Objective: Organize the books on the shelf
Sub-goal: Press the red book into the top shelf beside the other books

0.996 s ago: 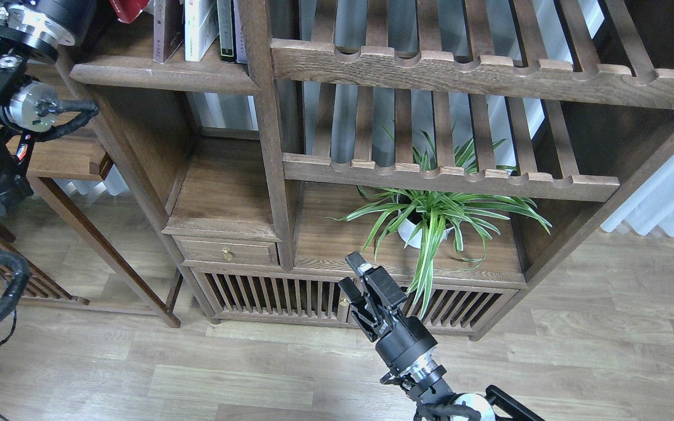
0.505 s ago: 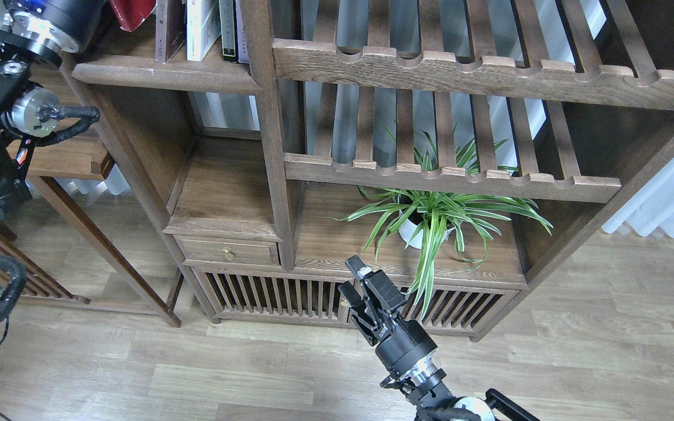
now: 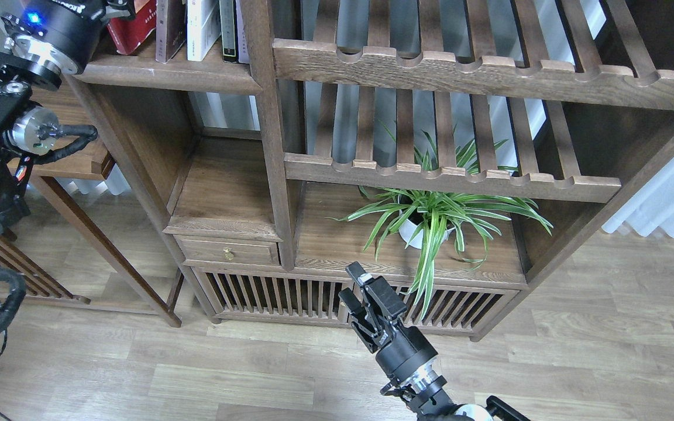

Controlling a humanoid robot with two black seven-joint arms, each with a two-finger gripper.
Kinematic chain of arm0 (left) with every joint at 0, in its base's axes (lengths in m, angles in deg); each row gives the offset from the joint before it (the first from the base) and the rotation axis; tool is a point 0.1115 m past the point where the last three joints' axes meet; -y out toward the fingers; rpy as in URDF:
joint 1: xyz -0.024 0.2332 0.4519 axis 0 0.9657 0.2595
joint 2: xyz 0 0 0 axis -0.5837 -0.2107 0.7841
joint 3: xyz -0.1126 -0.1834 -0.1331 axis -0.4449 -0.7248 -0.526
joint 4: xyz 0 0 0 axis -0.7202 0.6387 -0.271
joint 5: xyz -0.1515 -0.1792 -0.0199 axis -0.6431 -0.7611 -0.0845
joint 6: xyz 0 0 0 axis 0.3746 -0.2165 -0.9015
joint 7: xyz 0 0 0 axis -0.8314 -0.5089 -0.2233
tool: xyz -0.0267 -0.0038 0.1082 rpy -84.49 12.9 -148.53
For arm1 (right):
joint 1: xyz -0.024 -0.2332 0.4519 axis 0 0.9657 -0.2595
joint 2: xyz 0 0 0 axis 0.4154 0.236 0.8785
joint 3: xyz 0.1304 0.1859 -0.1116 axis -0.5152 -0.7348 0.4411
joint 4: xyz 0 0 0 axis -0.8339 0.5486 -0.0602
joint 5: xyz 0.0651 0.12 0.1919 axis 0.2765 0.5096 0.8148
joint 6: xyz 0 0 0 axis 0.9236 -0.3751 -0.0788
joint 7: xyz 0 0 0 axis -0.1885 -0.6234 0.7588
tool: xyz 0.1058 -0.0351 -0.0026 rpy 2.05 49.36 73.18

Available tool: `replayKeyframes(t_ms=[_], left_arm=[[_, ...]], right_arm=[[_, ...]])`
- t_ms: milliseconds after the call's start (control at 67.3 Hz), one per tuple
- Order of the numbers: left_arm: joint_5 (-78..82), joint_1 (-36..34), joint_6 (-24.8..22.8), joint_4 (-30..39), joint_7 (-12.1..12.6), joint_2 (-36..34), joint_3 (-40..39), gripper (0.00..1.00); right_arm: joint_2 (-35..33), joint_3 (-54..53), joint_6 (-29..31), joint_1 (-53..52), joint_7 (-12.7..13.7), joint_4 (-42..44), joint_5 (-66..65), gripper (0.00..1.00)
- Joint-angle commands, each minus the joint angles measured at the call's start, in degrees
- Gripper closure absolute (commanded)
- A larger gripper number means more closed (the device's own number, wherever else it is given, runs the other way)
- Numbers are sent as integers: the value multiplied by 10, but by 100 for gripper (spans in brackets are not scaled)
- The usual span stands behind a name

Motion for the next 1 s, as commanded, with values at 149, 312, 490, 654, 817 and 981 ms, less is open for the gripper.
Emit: replayKeyframes(t_ms=[149, 312, 490, 654, 817, 981], left_arm=[[-1, -6, 0, -25, 0, 3, 1, 95], [-7, -6, 1, -25, 0, 12, 1, 87], [-8, -6, 14, -24, 0, 20, 1, 57], [-15, -13, 44, -17, 0, 30, 1, 39], [-21, -40, 48, -17, 0, 49, 0, 36], [-31, -53, 49, 7, 0, 55, -5, 36]], right_arm=[[0, 2, 0, 1, 0, 1, 0, 12], [0, 2, 0, 1, 0, 1, 0, 12], [0, 2, 0, 1, 0, 2, 1, 12], [0, 2, 0, 1, 0, 2, 4, 12], [0, 3, 0, 0, 0, 3, 5, 12], [0, 3, 0, 1, 0, 4, 5, 12]])
